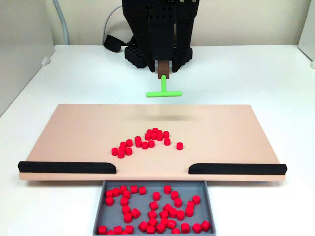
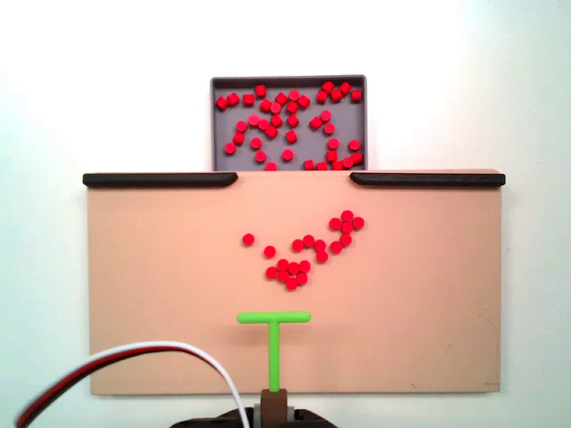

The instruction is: Gather the bottom side granules

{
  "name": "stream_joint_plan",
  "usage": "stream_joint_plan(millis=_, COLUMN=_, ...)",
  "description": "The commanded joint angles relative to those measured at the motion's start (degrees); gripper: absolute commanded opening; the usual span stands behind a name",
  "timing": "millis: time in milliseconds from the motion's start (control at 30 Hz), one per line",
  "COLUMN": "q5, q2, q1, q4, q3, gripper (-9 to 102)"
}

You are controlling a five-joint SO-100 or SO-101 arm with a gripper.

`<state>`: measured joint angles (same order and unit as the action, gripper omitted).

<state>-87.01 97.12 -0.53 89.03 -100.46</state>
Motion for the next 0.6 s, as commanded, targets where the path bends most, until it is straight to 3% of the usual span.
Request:
stream_joint_plan(millis=0, q5=0.44, q2=0.35, q1=0.00, q4=0.00, q3=1.93, gripper=0)
stream_joint_plan(millis=567, q5=-0.09, q2=0.35, q1=0.09, q4=-0.09, q3=1.93, gripper=0)
